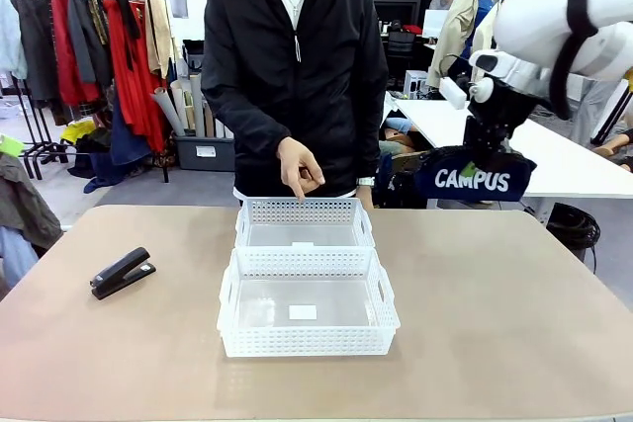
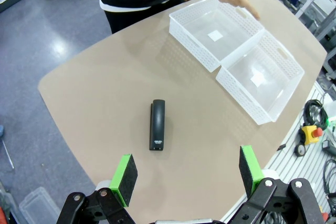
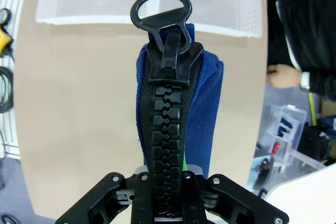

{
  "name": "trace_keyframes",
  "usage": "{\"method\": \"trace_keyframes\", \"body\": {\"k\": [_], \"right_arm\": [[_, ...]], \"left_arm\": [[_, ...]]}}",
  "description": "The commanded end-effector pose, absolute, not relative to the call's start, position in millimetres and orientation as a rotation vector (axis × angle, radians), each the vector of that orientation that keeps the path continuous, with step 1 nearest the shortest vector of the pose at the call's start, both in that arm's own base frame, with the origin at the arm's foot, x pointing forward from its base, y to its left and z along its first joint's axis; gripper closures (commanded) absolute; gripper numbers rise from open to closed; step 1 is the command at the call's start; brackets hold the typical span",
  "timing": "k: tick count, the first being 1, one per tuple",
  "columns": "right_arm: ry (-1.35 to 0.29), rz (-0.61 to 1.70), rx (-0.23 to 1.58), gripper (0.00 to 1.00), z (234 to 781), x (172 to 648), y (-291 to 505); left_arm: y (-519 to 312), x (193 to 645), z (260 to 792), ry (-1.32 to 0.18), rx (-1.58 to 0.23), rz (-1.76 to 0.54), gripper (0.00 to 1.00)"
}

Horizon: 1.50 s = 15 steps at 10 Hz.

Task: Distribute items into two baskets.
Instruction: Move the picked Pencil pouch towards the Organizing basket indicated by the person, stopping as directed.

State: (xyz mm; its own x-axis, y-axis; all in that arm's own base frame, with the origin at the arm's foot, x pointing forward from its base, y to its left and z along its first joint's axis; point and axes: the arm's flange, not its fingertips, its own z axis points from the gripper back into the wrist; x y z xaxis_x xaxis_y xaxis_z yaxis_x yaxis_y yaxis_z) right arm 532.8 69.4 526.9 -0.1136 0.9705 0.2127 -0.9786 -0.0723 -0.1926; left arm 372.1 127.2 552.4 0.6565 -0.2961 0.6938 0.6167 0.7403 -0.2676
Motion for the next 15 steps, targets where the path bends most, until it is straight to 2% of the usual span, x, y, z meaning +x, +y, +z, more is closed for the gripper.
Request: {"method": "trace_keyframes", "body": {"k": [1, 6, 15], "right_arm": [[-0.302, 1.649, 0.006, 1.0, 531, 553, 85], [-0.272, 1.64, 0.03, 1.0, 512, 579, 125], [-0.282, 1.603, 0.028, 1.0, 489, 598, 169]], "left_arm": [[128, 371, 553, -0.677, -0.519, -0.544, 0.0], [128, 371, 553, -0.677, -0.519, -0.544, 0.0], [128, 371, 553, -0.677, -0.519, -0.544, 0.0]]}}
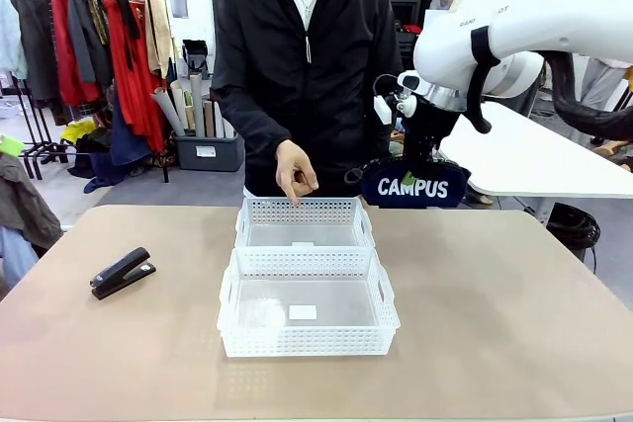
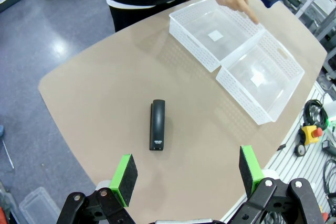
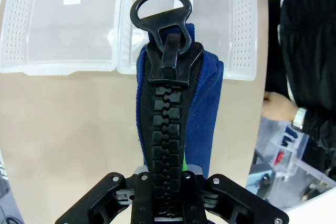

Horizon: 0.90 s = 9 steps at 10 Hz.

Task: Distribute items into two baskets.
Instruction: Move the picked Pencil pouch towards the Organizing basket indicated by the person, stopping as directed.

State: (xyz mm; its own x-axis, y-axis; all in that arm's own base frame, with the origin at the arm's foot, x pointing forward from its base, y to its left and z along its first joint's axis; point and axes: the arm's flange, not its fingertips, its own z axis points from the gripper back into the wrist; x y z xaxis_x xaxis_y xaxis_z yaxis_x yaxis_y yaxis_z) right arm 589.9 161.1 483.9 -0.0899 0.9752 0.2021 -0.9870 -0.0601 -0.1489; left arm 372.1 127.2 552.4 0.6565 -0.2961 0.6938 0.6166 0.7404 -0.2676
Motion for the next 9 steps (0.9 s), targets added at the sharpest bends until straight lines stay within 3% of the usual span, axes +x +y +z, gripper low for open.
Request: {"method": "trace_keyframes", "body": {"k": [1, 7, 9], "right_arm": [[-0.282, 1.597, 0.023, 1.0, 488, 600, 173], [-0.275, 1.593, 0.028, 1.0, 483, 608, 184], [-0.265, 1.647, 0.059, 1.0, 500, 576, 153]], "left_arm": [[128, 371, 553, -0.677, -0.519, -0.544, 0.0], [128, 371, 553, -0.677, -0.519, -0.544, 0.0], [128, 371, 553, -0.677, -0.519, -0.544, 0.0]]}}
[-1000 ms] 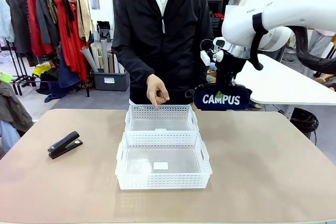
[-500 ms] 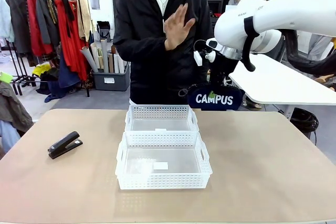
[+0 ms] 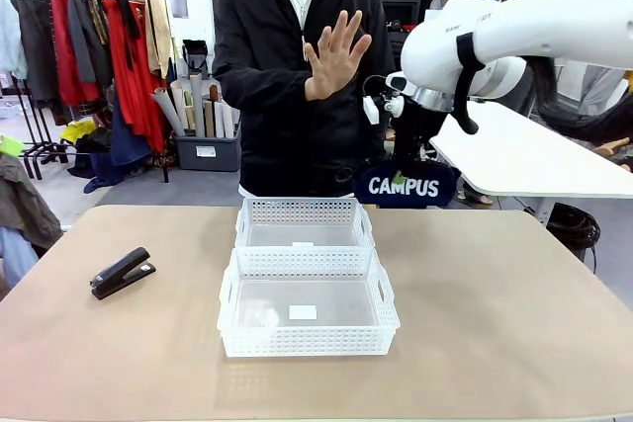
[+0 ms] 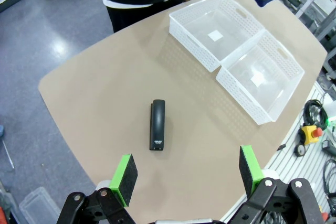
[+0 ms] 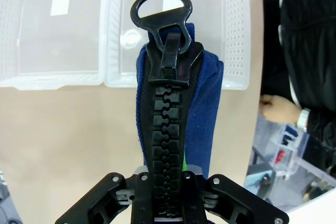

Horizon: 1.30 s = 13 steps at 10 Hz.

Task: Distribute items into two baskets.
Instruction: Move the picked Pencil pouch towards the Organizing basket indicated by the person, stopping as directed.

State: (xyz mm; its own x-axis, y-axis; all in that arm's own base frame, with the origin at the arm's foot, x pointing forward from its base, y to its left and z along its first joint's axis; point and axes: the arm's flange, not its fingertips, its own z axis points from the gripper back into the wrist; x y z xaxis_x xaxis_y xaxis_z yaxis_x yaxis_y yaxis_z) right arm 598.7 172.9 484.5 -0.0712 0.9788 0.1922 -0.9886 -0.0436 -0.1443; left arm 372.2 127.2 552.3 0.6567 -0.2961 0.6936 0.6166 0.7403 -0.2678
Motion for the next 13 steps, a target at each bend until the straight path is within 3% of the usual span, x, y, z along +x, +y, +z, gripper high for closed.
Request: {"method": "trace_keyframes", "body": {"k": [1, 3, 6, 9, 10, 13], "right_arm": [[-0.29, 1.67, 0.049, 1.0, 511, 550, 133], [-0.199, 1.63, 0.055, 1.0, 507, 515, 99], [-0.278, 1.582, 0.102, 1.0, 495, 476, 47], [-0.242, 1.662, 0.022, 1.0, 507, 482, 59], [-0.241, 1.571, 0.101, 1.0, 497, 473, 36], [-0.241, 1.571, 0.101, 1.0, 497, 473, 36]], "left_arm": [[128, 371, 553, -0.677, -0.519, -0.544, 0.0], [128, 371, 553, -0.677, -0.519, -0.544, 0.0], [128, 371, 553, -0.677, -0.519, -0.544, 0.0], [128, 371, 553, -0.677, -0.519, -0.544, 0.0], [128, 371, 553, -0.677, -0.519, -0.544, 0.0], [128, 371, 553, -0.677, -0.519, -0.544, 0.0]]}}
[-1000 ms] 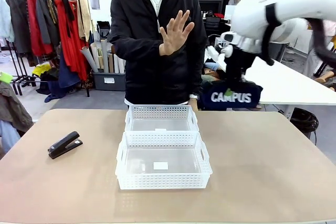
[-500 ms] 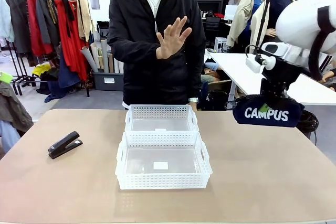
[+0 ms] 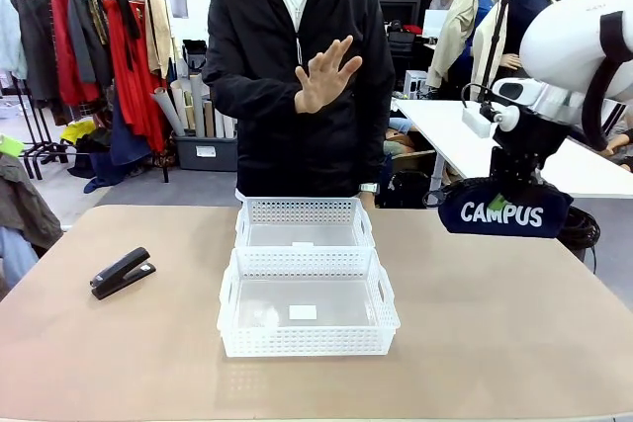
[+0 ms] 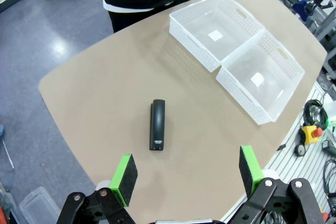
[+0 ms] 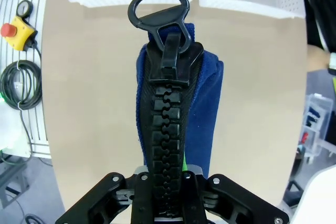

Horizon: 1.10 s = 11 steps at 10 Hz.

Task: Distribute items into two baskets.
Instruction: Move the picked Pencil pouch towards the Organizing basket indicated by the person, stopping as directed, then place the picked Pencil pouch into the Organizing basket as instructed by the person.

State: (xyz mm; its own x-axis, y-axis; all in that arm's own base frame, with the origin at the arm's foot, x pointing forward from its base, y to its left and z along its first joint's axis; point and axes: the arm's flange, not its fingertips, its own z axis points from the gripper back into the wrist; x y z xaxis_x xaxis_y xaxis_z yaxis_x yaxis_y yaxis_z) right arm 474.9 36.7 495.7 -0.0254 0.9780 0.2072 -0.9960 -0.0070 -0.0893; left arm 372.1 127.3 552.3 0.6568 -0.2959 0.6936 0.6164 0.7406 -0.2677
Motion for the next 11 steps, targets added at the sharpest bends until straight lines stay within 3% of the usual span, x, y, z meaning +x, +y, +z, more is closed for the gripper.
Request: {"method": "trace_keyframes", "body": {"k": [1, 11], "right_arm": [[-0.241, 1.571, 0.101, 1.0, 496.6, 473.2, 36.3], [-0.241, 1.571, 0.101, 1.0, 496.6, 473.2, 36.3]], "left_arm": [[127.7, 371.4, 553.4, -0.677, -0.519, -0.544, 0.0], [127.7, 371.4, 553.4, -0.677, -0.519, -0.544, 0.0]]}}
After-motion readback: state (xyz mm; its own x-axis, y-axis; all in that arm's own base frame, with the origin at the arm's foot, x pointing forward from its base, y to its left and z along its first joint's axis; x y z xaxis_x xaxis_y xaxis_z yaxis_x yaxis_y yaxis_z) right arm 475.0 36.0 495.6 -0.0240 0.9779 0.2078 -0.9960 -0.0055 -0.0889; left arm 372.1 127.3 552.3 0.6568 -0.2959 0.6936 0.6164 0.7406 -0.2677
